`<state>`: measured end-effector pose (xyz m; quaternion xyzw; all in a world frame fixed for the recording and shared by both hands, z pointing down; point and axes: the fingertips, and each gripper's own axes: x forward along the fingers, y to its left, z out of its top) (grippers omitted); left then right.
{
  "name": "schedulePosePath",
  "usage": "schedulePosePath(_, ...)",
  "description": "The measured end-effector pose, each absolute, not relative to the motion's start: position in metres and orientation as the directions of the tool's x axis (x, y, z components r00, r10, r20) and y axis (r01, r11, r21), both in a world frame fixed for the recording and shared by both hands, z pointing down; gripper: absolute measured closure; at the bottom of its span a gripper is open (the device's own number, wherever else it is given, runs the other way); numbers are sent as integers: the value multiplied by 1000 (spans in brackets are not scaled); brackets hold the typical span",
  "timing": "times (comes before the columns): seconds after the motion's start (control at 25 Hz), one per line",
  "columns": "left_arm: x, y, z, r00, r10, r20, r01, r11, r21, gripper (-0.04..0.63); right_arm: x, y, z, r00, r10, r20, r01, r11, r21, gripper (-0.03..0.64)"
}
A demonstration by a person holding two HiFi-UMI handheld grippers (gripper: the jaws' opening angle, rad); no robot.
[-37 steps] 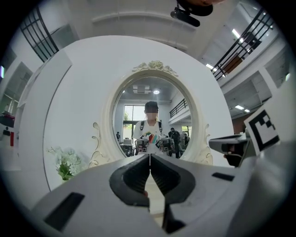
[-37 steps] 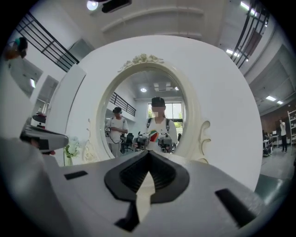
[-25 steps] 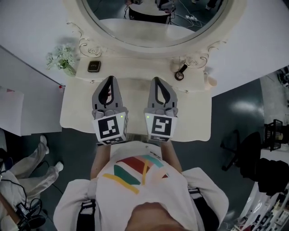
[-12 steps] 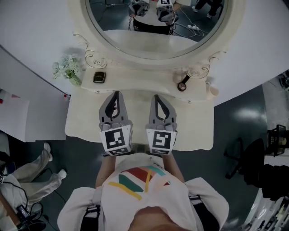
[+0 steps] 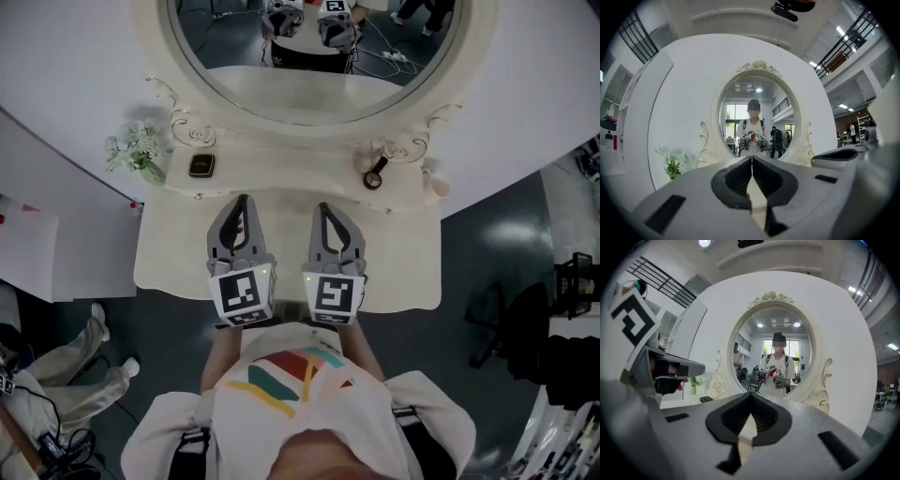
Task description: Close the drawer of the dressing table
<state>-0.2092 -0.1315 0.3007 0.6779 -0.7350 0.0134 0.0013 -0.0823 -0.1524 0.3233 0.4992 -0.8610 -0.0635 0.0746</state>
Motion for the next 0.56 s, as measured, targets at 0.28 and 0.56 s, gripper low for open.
schedulePosePath(0.28, -207, -131, 300, -73, -997, 16, -997, 73, -19, 588, -80, -152, 324, -484, -873, 64, -853, 487, 187, 617)
schedulePosePath(0.56, -206, -131, 299, -76, -997, 19, -997, 75, -21, 588, -82, -150, 322, -494, -868, 60, -845, 495, 203, 617)
